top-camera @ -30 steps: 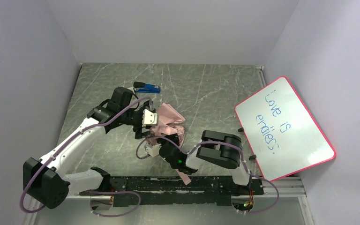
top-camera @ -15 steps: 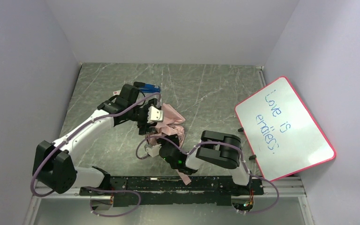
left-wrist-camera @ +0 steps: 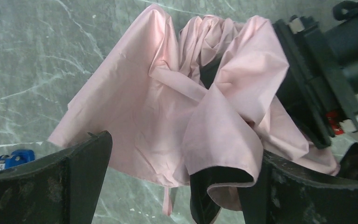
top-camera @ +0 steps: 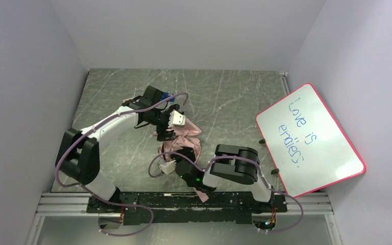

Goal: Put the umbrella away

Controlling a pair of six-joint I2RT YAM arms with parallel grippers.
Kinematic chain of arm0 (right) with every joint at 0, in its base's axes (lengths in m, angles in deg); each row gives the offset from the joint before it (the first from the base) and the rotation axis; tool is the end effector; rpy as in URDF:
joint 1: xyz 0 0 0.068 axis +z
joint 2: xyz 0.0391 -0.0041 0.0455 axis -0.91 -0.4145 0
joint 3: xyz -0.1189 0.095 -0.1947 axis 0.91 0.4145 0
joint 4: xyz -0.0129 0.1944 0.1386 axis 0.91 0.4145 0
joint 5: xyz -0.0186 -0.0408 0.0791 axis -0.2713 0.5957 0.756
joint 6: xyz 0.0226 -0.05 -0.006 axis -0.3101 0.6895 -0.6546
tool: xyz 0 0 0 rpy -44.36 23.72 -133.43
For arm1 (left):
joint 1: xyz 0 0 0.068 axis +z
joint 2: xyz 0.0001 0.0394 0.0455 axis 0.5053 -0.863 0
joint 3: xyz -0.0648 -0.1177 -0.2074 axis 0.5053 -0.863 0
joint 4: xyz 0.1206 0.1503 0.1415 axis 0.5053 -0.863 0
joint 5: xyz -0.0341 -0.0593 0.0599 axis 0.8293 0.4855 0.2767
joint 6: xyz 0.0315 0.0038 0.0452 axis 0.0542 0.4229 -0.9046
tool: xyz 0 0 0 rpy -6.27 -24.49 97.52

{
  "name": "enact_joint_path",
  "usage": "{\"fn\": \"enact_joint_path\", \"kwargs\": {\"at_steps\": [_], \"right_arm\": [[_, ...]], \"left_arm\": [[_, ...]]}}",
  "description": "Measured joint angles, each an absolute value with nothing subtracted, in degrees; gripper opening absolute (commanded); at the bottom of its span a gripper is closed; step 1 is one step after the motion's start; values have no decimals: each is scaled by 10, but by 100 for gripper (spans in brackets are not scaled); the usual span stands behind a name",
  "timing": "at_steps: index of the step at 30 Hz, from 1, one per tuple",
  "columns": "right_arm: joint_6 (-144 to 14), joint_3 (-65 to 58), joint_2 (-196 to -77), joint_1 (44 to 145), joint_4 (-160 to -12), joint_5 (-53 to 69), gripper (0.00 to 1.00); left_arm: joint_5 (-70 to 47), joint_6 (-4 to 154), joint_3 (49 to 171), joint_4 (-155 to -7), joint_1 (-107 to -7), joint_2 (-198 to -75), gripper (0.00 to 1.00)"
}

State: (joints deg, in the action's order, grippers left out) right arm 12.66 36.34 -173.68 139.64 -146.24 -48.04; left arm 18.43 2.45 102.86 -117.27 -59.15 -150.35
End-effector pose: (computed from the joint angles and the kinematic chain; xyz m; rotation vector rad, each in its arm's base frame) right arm 0.1125 0.2935 0.0723 -1.5784 1.0699 -0.7820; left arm 0.2495 -0.1637 0.2253 1.8362 1.5295 -0.6088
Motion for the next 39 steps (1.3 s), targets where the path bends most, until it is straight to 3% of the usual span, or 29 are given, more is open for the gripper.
{"fn": "enact_joint_path", "kwargs": {"at_steps": [15,39], "right_arm": [[127,368,-1739,1400,-1473,-480,6],[143,377,-1749,1407,-1503,-482,6]], "left_arm": [[143,23,1062,-1141,-628,-1644,100],[132,19,1049,-1149,-641,-1658,100]]}}
